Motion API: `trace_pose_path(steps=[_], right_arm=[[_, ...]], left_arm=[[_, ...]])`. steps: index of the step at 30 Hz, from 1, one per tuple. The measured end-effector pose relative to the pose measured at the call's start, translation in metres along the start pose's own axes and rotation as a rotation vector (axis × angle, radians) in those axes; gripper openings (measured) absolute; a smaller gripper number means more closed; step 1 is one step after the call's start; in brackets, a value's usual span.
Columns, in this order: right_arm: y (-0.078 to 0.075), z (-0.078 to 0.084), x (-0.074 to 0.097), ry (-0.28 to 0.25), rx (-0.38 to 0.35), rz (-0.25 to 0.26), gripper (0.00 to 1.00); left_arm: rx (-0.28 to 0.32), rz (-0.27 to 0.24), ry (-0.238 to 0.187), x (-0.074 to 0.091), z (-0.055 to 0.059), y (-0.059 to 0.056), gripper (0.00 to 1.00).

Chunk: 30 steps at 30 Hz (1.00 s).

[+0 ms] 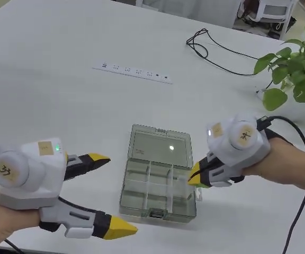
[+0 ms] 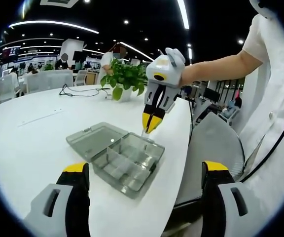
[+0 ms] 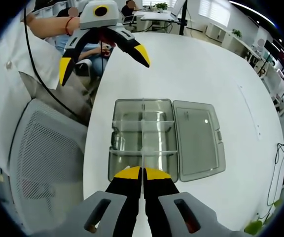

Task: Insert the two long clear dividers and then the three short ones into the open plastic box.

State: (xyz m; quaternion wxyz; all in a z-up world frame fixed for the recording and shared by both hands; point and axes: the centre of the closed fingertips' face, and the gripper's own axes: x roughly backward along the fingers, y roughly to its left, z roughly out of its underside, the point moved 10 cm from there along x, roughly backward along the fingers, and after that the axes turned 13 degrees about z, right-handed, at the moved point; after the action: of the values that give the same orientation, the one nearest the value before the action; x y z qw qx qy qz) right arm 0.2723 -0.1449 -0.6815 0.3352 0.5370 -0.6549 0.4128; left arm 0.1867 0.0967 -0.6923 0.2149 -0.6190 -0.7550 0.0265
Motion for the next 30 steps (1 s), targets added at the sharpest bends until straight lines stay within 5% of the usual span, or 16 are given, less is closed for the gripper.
trace_pose_path(steps=[19, 30], right_arm=[[-0.002, 0.011, -0.014, -0.015, -0.037, -0.037, 0.02], [0.002, 0.015, -0.021, -0.046, 0.003, -0.024, 0.02]], left_arm=[[0.002, 0.004, -0.004, -0.001, -0.002, -0.002, 0.96], [0.006, 0.004, -0.003, -0.002, -0.002, -0.001, 0.96]])
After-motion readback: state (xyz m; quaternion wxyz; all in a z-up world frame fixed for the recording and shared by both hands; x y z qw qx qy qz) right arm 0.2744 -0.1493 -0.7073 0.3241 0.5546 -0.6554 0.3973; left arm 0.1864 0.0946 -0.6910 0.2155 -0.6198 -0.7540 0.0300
